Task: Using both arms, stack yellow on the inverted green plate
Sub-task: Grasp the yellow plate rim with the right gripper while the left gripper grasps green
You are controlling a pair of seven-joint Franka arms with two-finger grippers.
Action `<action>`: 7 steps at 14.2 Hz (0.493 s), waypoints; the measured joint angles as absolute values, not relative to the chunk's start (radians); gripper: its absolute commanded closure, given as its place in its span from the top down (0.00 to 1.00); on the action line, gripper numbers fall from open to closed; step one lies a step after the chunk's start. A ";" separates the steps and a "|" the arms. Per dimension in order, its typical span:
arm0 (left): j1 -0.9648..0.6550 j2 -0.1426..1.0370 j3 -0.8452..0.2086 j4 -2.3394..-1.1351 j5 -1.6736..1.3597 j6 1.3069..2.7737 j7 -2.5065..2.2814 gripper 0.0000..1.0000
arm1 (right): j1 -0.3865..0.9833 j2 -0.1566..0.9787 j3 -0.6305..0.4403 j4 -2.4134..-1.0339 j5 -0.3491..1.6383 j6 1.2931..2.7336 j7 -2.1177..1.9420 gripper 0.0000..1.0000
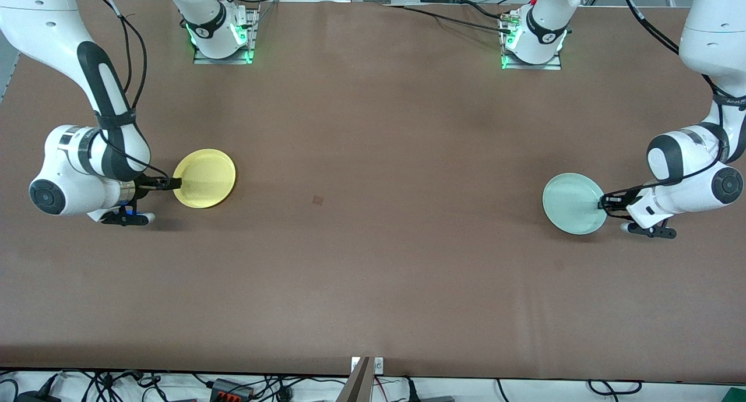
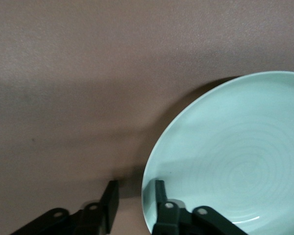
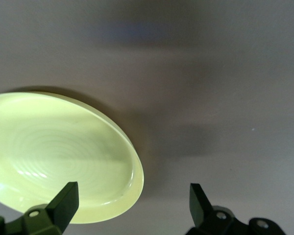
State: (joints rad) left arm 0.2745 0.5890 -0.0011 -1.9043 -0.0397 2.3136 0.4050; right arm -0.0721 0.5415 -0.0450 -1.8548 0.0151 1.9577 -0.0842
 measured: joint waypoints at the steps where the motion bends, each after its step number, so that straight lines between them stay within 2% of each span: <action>1: 0.275 0.590 -0.002 -1.904 -0.040 2.314 0.405 0.04 | -0.072 0.542 -0.045 -1.863 0.015 1.961 -0.084 0.89; 2: 0.274 0.590 -0.003 -1.904 -0.041 2.313 0.405 0.01 | -0.072 0.544 -0.045 -1.869 0.015 1.961 -0.085 0.84; 7: 0.274 0.565 -0.010 -1.891 -0.043 2.304 0.408 0.01 | -0.079 0.583 -0.045 -1.875 0.016 1.963 -0.088 0.69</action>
State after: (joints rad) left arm 0.2743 0.5651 -0.0097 -1.8905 -0.0425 2.3044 0.4079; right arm -0.0785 0.5831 -0.0449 -1.8749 0.0160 1.9630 -0.0879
